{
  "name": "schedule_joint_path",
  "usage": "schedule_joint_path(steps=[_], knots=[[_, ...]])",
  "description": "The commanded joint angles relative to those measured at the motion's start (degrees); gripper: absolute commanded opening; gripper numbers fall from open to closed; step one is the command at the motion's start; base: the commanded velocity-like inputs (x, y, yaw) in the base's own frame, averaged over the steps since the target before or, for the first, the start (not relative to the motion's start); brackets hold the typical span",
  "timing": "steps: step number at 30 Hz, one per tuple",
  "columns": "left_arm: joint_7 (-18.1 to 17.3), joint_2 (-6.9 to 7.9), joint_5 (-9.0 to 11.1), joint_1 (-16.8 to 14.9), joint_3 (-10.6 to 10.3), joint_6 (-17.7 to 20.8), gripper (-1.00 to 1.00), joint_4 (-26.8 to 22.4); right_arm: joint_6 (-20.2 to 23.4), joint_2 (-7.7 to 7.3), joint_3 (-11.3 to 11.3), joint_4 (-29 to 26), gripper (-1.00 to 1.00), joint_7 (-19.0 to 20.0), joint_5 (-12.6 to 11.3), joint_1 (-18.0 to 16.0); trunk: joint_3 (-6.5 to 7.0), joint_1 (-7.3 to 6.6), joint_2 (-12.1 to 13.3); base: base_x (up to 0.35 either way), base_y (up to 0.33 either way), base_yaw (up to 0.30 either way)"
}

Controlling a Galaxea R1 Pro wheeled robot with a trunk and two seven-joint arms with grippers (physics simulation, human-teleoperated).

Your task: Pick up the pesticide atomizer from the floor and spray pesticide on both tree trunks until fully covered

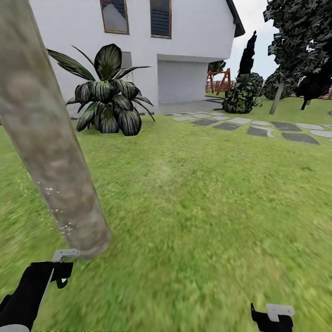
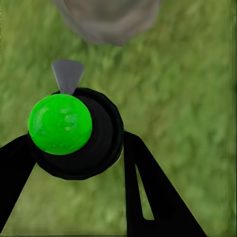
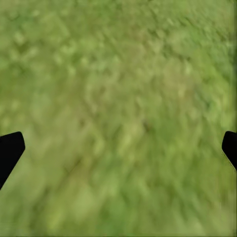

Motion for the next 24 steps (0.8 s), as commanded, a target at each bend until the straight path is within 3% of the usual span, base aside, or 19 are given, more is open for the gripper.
schedule_joint_path(steps=[1, 24], knots=[[0.00, 0.00, -0.04, 0.00, 0.00, 0.00, -1.00, 0.00, -0.01, 0.00, 0.00, 0.00, 1.00, 0.00, 0.00, 0.00, 0.00, 0.00, 0.00, 0.048, -0.276, 0.236], [0.00, 0.05, 0.11, 0.00, 0.18, 0.00, -1.00, 0.00, 0.00, 0.00, 0.00, 0.00, 1.00, 0.00, 0.00, 0.00, 0.00, 0.00, 0.00, 0.136, -0.260, 0.274]])
